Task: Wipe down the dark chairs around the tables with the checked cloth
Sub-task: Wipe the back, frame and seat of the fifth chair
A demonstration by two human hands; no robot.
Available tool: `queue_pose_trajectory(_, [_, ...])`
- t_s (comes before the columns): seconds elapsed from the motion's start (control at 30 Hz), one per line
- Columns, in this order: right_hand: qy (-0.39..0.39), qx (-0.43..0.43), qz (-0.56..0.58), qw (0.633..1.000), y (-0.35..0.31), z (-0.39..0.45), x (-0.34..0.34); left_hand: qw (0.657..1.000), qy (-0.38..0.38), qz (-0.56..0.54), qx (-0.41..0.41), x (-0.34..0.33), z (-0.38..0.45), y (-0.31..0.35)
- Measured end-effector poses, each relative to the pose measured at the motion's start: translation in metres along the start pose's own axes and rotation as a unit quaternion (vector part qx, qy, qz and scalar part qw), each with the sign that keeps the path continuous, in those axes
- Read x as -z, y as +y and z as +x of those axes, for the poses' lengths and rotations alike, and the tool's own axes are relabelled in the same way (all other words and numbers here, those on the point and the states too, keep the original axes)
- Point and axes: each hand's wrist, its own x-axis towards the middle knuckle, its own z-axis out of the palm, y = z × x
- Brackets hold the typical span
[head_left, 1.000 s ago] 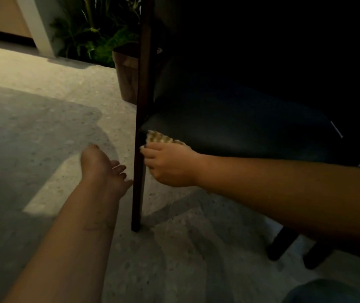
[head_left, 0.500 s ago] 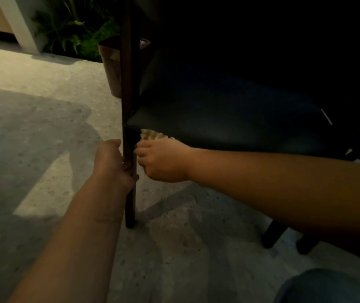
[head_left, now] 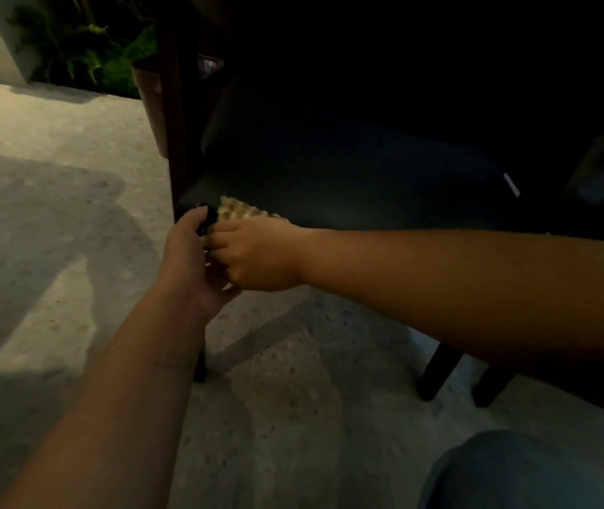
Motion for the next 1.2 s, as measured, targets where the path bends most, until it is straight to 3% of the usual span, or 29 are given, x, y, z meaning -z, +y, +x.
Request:
queue_pose_trajectory(0.2, [0.010,0.097,0.056,0.994,-0.017,-0.076,-0.019,0.999,0.019,0.024,-0.020,-0.015,0.001,-0.012])
queue_pose_trajectory(0.3, [0.004,0.057,0.081,0.995,-0.025,-0.090,-0.021,0.999,-0.017,0.029,-0.021,-0.015,0.000,-0.024])
queue_pose_trajectory(0.4, [-0.076,0.040,0.047,0.995,-0.035,-0.063,-0.019,0.996,-0.072,0.055,0.000,-0.021,-0.002,-0.032])
queue_pose_trajectory(0.47, [-0.101,0.033,0.039,0.994,-0.038,-0.044,-0.017,0.996,-0.053,0.070,-0.007,-0.026,0.002,-0.033])
queue_pose_trajectory(0.63, [-0.046,0.061,0.007,0.997,-0.034,-0.073,-0.030,0.991,0.011,0.131,-0.038,-0.027,0.010,-0.038])
queue_pose_trajectory(0.73, [0.016,0.076,0.064,0.995,-0.033,-0.107,-0.042,0.988,0.016,0.143,-0.053,-0.029,0.009,-0.039])
queue_pose_trajectory(0.83, [0.055,-0.029,0.117,0.991,-0.051,-0.110,-0.042,0.991,0.000,0.123,-0.053,-0.036,0.003,-0.043])
queue_pose_trajectory(0.9, [0.135,-0.149,0.187,0.962,-0.066,-0.108,-0.031,0.996,-0.050,0.067,-0.030,-0.045,-0.001,-0.047])
queue_pose_trajectory(0.97, [0.274,-0.296,0.254,0.879,-0.076,-0.121,-0.020,0.996,-0.085,0.025,0.000,-0.054,-0.003,-0.051])
queue_pose_trajectory(1.03, [0.371,-0.476,0.254,0.756,-0.084,-0.152,-0.013,0.997,-0.077,0.025,0.007,-0.061,-0.003,-0.052])
queue_pose_trajectory(1.07, [0.395,-0.575,0.244,0.674,-0.089,-0.170,-0.011,0.997,-0.073,0.028,0.008,-0.062,-0.003,-0.053])
queue_pose_trajectory(1.1, [0.408,-0.676,0.250,0.561,-0.093,-0.190,-0.014,0.997,-0.075,0.029,0.006,-0.063,-0.001,-0.053])
queue_pose_trajectory(1.13, [0.424,-0.757,0.274,0.414,-0.096,-0.209,-0.019,0.997,-0.077,0.030,0.006,-0.063,0.000,-0.053])
queue_pose_trajectory(1.17, [0.446,-0.802,0.301,0.261,-0.096,-0.222,-0.021,0.997,-0.077,0.029,0.006,-0.062,0.002,-0.053])
queue_pose_trajectory(1.2, [0.458,-0.818,0.320,0.140,-0.095,-0.233,-0.028,0.997,-0.077,0.032,0.007,-0.061,0.002,-0.053])
